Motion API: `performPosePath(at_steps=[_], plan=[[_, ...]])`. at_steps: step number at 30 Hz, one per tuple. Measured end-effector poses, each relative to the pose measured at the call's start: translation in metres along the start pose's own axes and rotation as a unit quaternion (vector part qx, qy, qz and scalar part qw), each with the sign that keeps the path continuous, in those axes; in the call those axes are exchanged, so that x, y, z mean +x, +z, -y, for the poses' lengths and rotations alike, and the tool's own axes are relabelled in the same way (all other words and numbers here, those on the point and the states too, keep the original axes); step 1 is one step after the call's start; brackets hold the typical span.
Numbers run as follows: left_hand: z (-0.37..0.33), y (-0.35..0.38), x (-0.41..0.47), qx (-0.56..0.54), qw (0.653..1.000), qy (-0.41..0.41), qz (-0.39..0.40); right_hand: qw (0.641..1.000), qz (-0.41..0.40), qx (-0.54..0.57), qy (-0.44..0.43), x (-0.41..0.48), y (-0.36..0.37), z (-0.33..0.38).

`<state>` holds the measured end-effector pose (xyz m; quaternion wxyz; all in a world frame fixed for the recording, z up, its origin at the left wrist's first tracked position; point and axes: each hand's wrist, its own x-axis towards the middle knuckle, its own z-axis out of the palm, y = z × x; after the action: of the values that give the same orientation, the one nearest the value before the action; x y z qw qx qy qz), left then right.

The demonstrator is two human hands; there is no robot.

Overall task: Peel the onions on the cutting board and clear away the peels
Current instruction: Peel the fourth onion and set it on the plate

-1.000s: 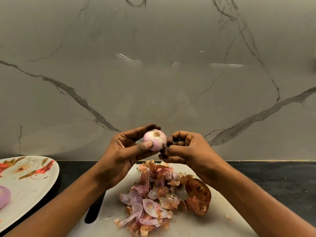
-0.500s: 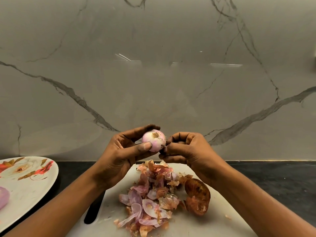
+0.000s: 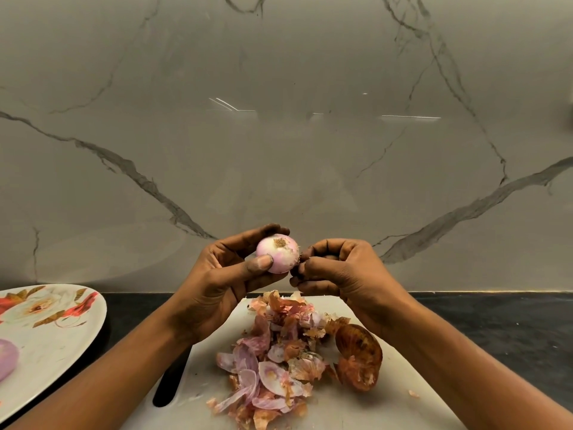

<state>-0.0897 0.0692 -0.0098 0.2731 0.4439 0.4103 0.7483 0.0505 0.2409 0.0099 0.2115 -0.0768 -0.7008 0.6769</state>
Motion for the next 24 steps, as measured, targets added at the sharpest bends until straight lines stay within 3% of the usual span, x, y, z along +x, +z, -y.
performPosePath(at_steps=[17, 24], plan=[[0.0036, -0.0093, 0.0021, 0.045, 0.999, 0.003, -0.003, 0.999, -0.016, 0.034, 0.029, 0.0037, -0.009, 0.0044], [0.0033, -0.0062, 0.0008, 0.075, 0.997, 0.012, -0.004, 0.997, 0.015, 0.031, 0.067, 0.0048, -0.0094, 0.0022]])
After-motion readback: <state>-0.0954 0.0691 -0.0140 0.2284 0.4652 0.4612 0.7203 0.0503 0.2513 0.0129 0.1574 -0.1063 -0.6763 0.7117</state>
